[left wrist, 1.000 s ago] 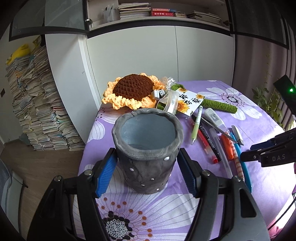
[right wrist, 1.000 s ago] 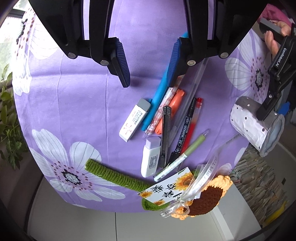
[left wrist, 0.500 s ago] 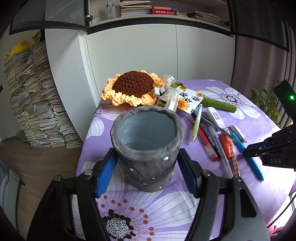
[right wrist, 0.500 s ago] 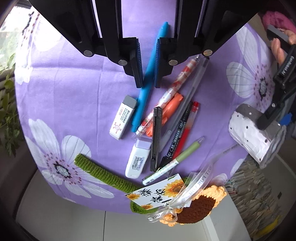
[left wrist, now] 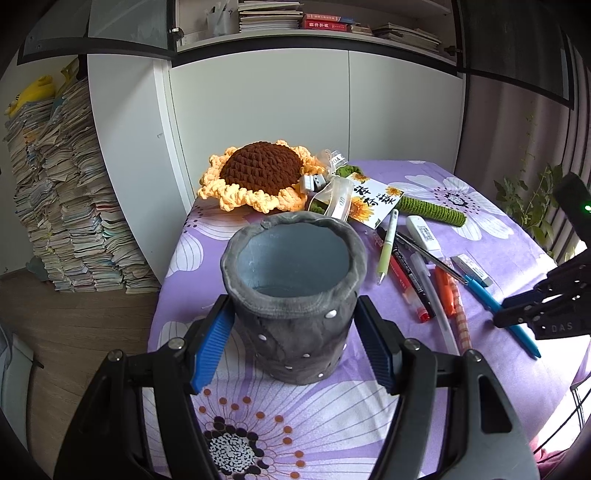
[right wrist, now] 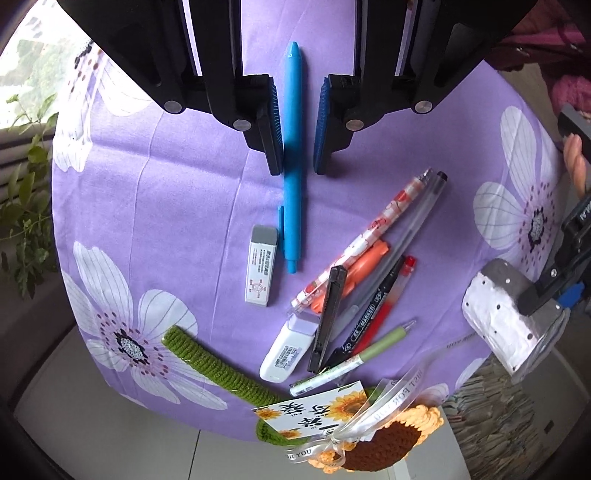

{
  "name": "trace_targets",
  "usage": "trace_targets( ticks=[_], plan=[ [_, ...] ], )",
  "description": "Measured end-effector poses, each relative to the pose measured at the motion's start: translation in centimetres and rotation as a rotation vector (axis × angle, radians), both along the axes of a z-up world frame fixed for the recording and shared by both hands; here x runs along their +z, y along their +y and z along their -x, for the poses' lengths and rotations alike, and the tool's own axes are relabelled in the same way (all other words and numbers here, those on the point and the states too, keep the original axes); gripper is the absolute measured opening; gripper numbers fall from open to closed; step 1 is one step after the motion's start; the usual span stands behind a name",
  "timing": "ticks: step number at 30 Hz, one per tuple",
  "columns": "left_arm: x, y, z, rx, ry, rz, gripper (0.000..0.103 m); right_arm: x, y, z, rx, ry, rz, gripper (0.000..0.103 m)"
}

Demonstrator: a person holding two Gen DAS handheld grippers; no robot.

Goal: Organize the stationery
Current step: 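Close the right gripper on the blue pen, then lift the blue pen with the right gripper and drop it into the grey cup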

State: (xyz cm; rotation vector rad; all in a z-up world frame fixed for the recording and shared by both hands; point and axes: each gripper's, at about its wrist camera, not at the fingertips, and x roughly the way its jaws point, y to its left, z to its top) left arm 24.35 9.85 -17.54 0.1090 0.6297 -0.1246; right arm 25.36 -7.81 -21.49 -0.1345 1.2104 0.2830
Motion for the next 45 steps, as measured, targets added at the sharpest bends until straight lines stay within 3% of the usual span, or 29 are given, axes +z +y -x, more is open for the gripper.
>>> trace_targets(
  ticks=[2,6,9,14,19,22,24,26,35,42,45],
  plan=[
    [0.3,-0.1,0.2,0.002,-0.014,-0.006,0.067,0.0,0.2,-0.6,-0.005,-0.003,-0.006,0.021],
    [0.8,-0.1,0.6,0.014,-0.048,-0.022,0.08,0.1,0.3,-1.8,-0.021,-0.013,-0.002,0.022],
    [0.7,0.0,0.5,0.018,-0.04,-0.021,0.08,0.1,0.5,-2.6,-0.02,-0.005,-0.021,0.022],
    [0.5,0.4,0.2,0.034,-0.019,0.009,0.079,-0.1,0.7,-3.7,-0.031,-0.007,-0.033,0.022],
    [0.5,0.3,0.3,0.024,-0.011,0.031,0.067,0.0,0.6,-4.3,-0.024,-0.015,-0.031,0.022],
    [0.5,0.2,0.5,0.02,-0.012,0.027,0.067,0.1,0.8,-4.2,-0.013,-0.029,-0.022,0.022],
    [0.5,0.1,0.6,0.015,-0.013,0.021,0.067,0.1,1.0,-4.2,-0.006,-0.039,-0.008,0.015],
    [0.6,0.1,0.7,0.009,-0.013,0.02,0.066,0.5,1.2,-4.3,-0.007,-0.043,-0.031,0.015],
    [0.5,0.0,0.9,-0.013,-0.019,0.02,0.067,9.0,1.0,-0.5,0.025,-0.274,-0.185,0.014],
    [0.4,-1.1,1.3,-0.049,-0.029,-0.003,0.067,16.5,2.8,1.7,0.129,-0.498,-0.323,0.014],
    [0.5,-1.2,1.4,-0.054,-0.024,0.001,0.067,18.5,4.4,1.9,0.194,-0.538,-0.373,0.014]
  ],
)
